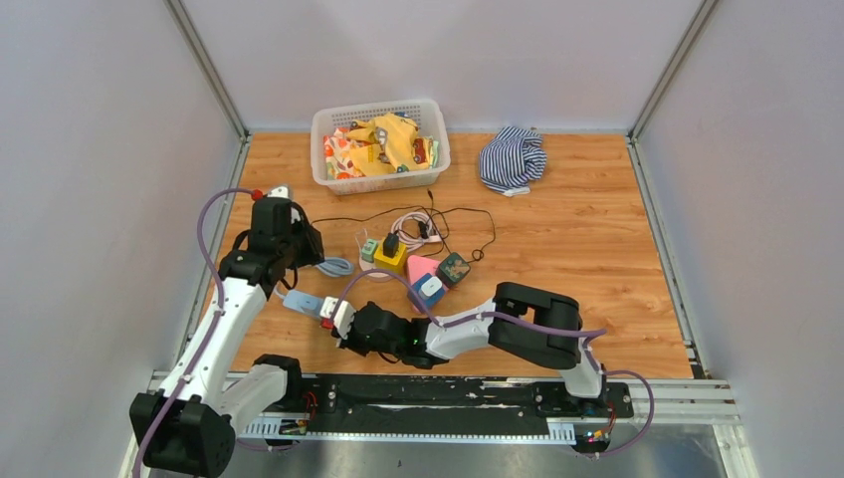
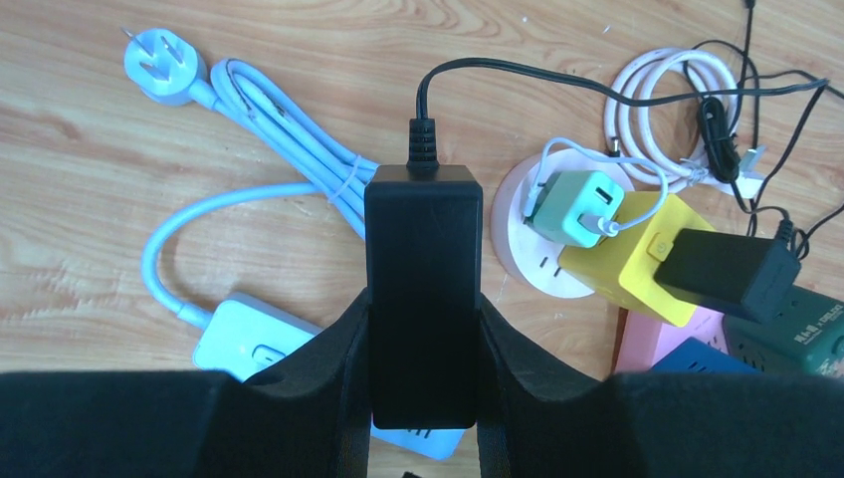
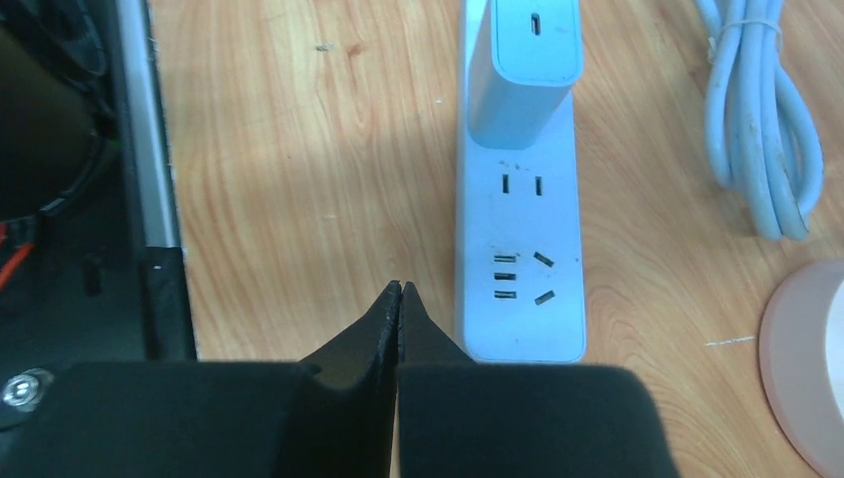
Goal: Insert the plug
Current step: Adjust the socket at the center of the board, then insert the plug into the socket, then reset both arms
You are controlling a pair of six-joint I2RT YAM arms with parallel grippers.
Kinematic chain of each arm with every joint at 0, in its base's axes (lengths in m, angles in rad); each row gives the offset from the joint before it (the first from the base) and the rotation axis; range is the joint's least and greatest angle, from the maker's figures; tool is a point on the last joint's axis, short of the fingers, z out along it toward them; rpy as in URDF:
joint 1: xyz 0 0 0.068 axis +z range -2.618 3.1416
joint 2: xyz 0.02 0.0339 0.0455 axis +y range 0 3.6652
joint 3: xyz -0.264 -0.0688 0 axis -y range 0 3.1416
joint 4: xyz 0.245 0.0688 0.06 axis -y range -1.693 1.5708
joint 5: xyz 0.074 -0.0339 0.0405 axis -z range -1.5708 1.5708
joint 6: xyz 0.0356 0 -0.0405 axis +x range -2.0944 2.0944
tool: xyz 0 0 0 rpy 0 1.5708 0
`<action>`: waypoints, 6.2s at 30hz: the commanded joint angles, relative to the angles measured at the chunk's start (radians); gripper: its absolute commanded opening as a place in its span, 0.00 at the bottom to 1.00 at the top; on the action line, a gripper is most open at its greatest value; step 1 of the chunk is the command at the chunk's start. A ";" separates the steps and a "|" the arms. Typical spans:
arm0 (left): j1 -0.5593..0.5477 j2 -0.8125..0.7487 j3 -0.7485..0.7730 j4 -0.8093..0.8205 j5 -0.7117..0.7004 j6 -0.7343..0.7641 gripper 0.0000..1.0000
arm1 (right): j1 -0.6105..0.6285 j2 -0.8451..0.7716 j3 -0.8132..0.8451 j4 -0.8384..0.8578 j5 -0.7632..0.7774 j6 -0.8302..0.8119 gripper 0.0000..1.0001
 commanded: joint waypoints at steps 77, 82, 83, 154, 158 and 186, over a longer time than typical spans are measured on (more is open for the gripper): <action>-0.346 0.189 -0.106 0.023 -0.203 -0.229 0.00 | -0.133 -1.014 -0.522 -0.133 0.587 0.014 1.00; -0.374 0.210 -0.104 0.024 -0.218 -0.241 0.00 | -0.134 -1.028 -0.533 -0.131 0.589 0.014 1.00; -0.376 0.216 -0.103 0.024 -0.218 -0.240 0.00 | -0.136 -1.029 -0.534 -0.131 0.589 0.015 1.00; -0.450 0.259 0.001 -0.020 -0.213 -0.140 0.66 | -0.170 -1.081 -0.574 -0.129 0.594 0.011 1.00; -0.450 0.202 0.017 -0.046 -0.214 -0.133 0.62 | -0.170 -1.079 -0.577 -0.133 0.597 0.013 1.00; -0.450 0.065 -0.238 -0.047 -0.119 -0.256 0.00 | -0.170 -1.033 -0.540 -0.155 0.579 0.024 1.00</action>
